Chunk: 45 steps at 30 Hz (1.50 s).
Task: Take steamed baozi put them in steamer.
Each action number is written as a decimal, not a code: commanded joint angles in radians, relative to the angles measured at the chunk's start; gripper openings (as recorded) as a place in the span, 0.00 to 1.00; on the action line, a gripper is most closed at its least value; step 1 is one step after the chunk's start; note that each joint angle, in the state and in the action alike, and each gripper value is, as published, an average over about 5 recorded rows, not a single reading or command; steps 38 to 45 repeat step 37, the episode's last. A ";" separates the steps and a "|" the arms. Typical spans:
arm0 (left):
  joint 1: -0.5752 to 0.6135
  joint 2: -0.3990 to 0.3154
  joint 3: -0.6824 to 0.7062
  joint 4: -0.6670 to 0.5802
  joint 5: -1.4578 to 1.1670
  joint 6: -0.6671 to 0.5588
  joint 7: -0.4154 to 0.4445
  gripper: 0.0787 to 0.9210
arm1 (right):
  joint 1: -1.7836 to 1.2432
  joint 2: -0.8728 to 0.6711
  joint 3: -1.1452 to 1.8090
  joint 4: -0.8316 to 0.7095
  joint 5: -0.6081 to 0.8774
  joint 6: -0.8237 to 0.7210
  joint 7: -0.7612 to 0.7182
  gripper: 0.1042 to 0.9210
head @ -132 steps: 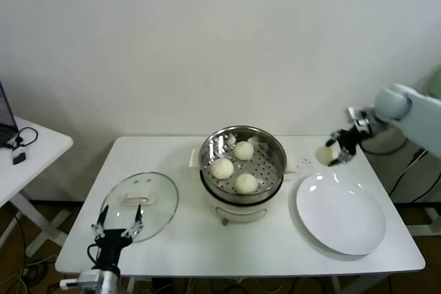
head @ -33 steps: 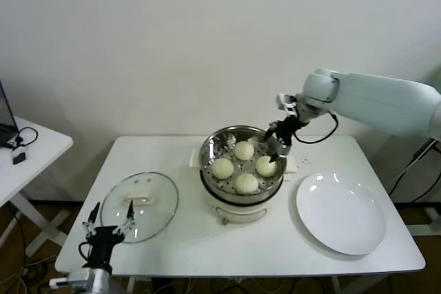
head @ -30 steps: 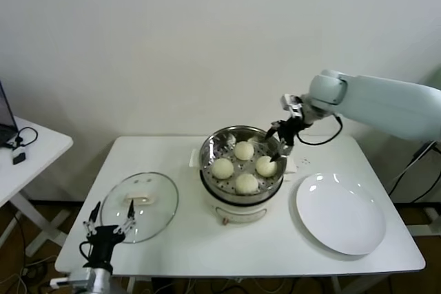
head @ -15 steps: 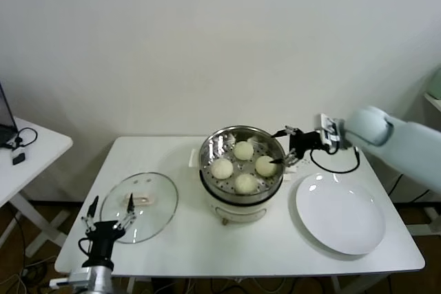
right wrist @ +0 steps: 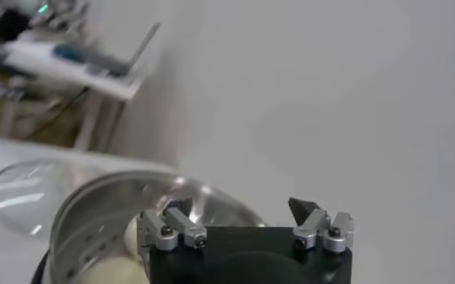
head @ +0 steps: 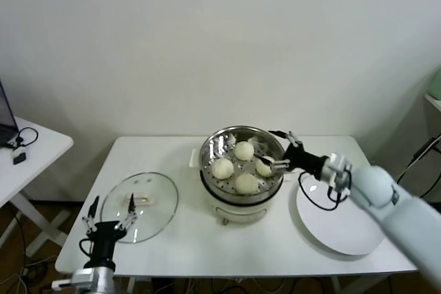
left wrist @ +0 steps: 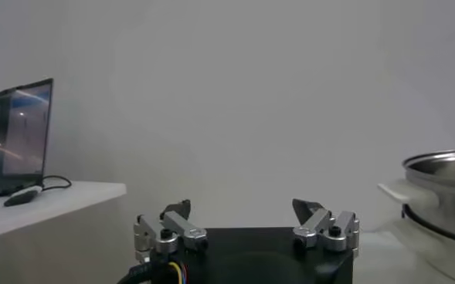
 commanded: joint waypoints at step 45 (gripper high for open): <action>0.012 0.002 -0.030 0.018 -0.019 -0.010 0.070 0.88 | -0.839 0.569 0.781 0.094 -0.074 0.193 0.134 0.88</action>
